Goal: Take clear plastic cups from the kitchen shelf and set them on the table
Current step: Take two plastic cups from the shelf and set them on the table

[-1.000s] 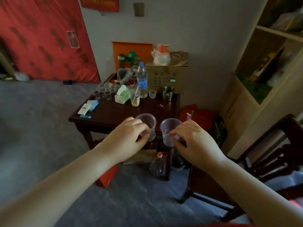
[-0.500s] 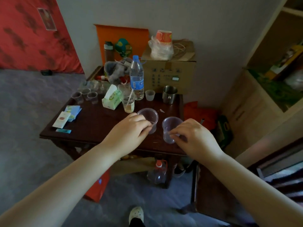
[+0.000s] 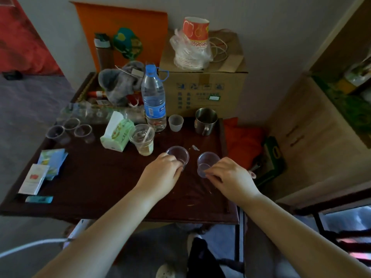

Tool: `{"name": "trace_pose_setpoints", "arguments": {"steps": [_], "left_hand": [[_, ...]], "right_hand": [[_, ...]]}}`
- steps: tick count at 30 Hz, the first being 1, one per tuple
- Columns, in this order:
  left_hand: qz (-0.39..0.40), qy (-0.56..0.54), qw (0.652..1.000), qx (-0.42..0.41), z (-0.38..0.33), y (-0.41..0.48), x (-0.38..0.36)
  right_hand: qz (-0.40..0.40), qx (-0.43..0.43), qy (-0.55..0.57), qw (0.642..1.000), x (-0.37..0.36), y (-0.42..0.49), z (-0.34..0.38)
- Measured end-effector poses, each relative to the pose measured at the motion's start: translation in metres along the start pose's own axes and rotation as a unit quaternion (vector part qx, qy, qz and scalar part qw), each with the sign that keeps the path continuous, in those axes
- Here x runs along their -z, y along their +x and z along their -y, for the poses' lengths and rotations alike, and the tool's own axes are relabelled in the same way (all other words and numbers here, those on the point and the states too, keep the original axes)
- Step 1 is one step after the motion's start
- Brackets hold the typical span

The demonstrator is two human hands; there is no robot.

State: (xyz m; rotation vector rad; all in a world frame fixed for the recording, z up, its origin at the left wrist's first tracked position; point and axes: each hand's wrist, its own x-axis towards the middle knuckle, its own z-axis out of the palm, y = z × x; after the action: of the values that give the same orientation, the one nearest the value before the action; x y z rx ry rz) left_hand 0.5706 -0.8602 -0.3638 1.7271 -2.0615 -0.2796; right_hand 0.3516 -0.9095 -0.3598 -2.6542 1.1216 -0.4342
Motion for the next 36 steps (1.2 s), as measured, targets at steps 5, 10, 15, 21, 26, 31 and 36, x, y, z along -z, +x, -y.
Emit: {"name": "trace_pose_setpoints", "arguments": {"steps": [5,10,15,21,26,31,36], "left_hand": [[0.018,-0.006,0.998,0.061,0.020,0.035,-0.035],[0.053,-0.013,0.994,0.099,0.036,0.067,-0.075],[0.050,-0.015,0.989,0.136,0.049,0.087,-0.102],[0.014,0.018,0.991,0.130,0.061,0.099,-0.119],[0.035,0.066,0.986,0.149,0.070,0.102,-0.133],[0.063,0.074,0.981,0.165,0.071,0.103,-0.141],[0.074,0.078,0.979,0.173,0.072,0.103,-0.142]], "right_hand": [[0.042,0.018,0.000,0.999,-0.028,0.040,-0.041],[0.070,0.046,-0.002,0.997,-0.055,0.073,-0.080],[0.090,0.057,0.017,0.994,-0.077,0.100,-0.112],[0.090,0.049,0.039,0.994,-0.100,0.118,-0.128],[0.102,0.042,0.044,0.993,-0.114,0.121,-0.135],[0.107,0.053,0.050,0.992,-0.123,0.121,-0.140],[0.097,0.055,0.056,0.992,-0.129,0.117,-0.141]]}}
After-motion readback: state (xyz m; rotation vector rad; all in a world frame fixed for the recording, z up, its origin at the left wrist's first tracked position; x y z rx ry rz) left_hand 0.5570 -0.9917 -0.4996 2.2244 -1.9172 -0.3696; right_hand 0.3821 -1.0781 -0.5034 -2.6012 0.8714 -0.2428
